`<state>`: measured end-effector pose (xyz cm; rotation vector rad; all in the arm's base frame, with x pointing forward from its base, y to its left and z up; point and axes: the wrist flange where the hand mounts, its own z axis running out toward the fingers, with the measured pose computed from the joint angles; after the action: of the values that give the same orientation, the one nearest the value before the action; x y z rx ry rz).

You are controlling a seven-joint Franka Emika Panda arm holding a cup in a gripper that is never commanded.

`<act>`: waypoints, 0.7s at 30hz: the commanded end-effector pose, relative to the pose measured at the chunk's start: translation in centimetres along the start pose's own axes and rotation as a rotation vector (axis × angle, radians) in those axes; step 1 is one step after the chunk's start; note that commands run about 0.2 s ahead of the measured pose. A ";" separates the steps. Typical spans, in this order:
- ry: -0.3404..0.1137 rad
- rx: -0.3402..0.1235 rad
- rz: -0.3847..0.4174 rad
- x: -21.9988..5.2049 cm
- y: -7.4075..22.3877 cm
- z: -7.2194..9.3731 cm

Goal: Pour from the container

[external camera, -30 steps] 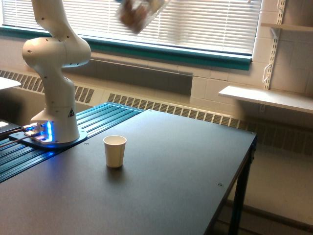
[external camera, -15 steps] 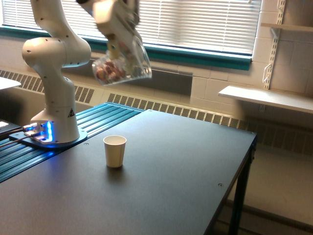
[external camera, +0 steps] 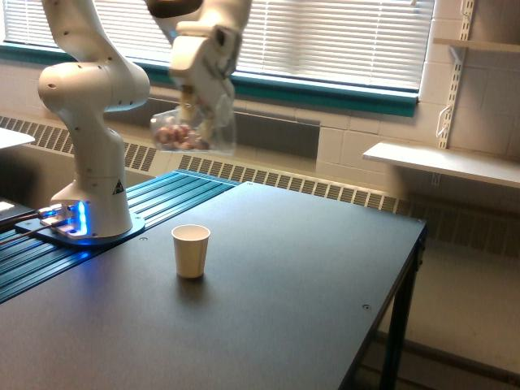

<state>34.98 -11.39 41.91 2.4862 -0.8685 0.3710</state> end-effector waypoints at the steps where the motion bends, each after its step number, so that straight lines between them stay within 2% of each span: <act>1: -0.009 -0.005 0.018 -3.1 0.9 -0.3; 5: -0.037 -0.013 -0.002 -4.6 1.1 -0.1; 12: -0.092 -0.057 -0.035 -6.4 1.0 0.1; 14: -0.103 -0.081 -0.051 -6.8 0.8 0.3; 17: -0.120 -0.147 -0.081 -7.6 0.3 0.6; 19: -0.132 -0.128 -0.105 -7.9 -0.3 0.8; 21: -0.138 -0.136 -0.118 -8.3 -0.8 0.9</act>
<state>29.19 -8.34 38.63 2.4419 -0.8363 0.1501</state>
